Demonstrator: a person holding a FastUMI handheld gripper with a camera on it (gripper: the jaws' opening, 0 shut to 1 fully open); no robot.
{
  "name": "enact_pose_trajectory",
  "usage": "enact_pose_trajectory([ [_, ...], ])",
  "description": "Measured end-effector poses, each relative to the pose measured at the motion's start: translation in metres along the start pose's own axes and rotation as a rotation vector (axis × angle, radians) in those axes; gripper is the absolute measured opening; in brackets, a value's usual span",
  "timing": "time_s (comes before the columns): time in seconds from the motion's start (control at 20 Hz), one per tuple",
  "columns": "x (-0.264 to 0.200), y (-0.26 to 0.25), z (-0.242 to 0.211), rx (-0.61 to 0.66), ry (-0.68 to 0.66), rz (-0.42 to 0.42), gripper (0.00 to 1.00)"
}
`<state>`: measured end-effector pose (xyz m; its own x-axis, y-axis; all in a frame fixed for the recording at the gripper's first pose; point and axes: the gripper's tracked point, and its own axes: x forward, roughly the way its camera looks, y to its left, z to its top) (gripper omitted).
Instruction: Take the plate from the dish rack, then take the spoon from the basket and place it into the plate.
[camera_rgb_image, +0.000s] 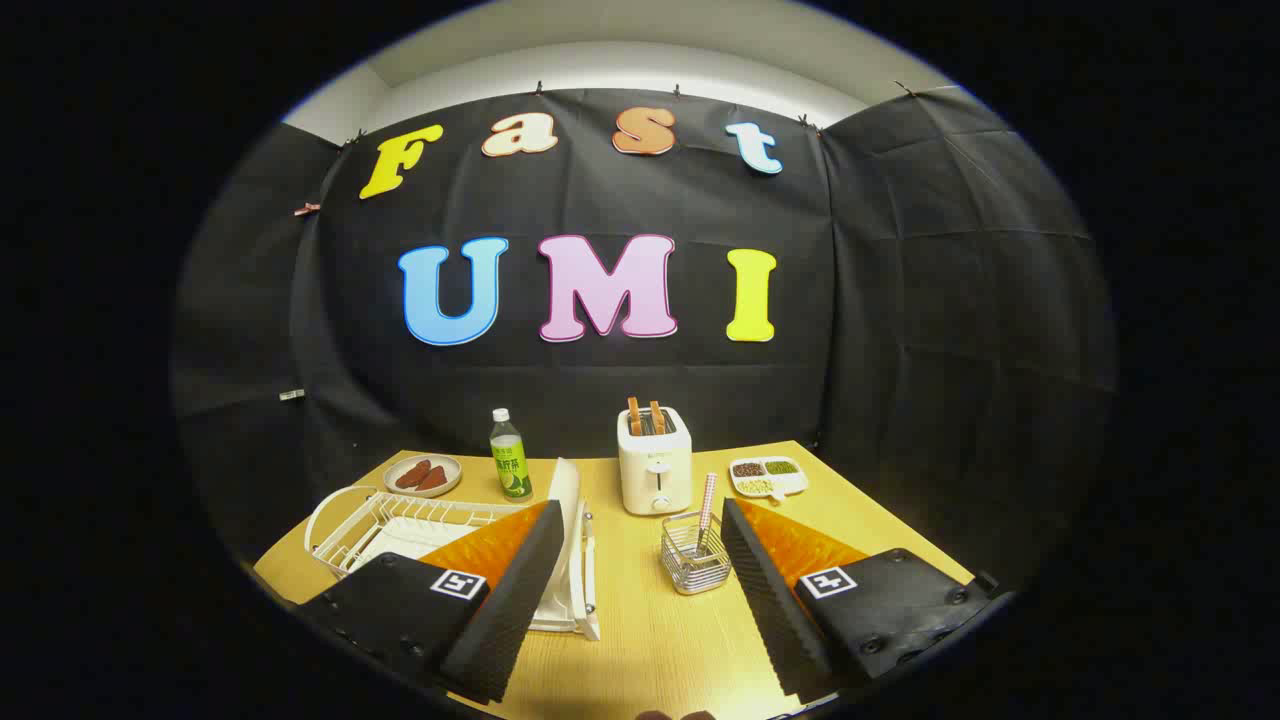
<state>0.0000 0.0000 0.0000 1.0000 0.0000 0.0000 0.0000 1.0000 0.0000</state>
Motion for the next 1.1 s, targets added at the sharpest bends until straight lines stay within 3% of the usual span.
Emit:
enact_pose_trajectory([
  [0.9, 0.013, 0.031, 0.007, -0.032, 0.006, 0.087, 0.98],
  [1.1, 0.027, 0.046, 0.009, -0.015, 0.054, 0.146, 0.98],
])
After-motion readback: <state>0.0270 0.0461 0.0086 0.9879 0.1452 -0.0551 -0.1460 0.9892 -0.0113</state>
